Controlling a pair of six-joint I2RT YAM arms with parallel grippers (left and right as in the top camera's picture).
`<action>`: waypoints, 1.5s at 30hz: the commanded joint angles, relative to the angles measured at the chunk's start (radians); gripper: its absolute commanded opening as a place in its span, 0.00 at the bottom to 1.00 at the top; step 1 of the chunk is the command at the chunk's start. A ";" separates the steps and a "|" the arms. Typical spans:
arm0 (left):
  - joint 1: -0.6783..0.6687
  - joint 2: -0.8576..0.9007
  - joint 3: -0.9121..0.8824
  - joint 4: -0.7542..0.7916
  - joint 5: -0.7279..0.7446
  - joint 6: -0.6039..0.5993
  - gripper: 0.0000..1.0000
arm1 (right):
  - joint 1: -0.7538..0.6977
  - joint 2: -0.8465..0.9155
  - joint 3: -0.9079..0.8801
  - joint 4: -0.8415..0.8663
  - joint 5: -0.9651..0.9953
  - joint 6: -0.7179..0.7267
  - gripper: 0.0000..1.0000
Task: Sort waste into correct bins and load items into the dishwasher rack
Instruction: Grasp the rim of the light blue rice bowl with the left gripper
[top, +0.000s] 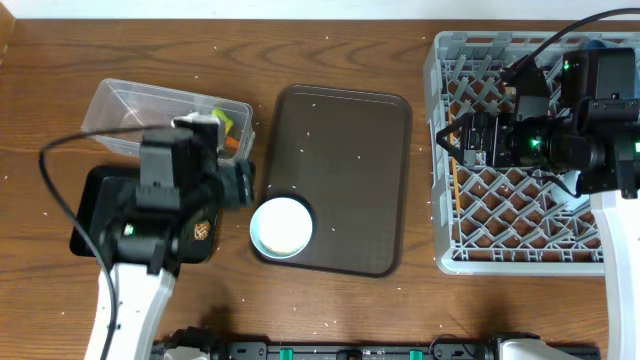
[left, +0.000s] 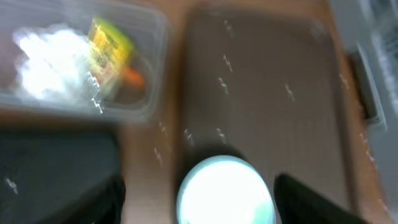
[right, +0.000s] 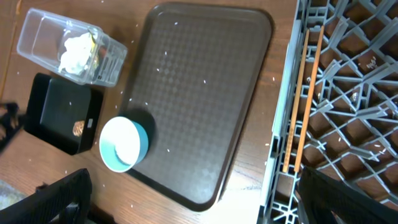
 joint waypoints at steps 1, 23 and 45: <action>-0.037 -0.005 -0.002 -0.083 0.133 -0.005 0.77 | 0.007 0.001 0.001 0.003 0.013 -0.003 0.99; -0.499 0.499 -0.021 -0.068 -0.063 -0.108 0.41 | 0.007 0.001 0.001 0.020 0.025 -0.002 0.99; -0.448 0.585 0.013 0.010 -0.035 -0.106 0.06 | 0.007 0.001 0.001 0.021 0.026 -0.002 0.99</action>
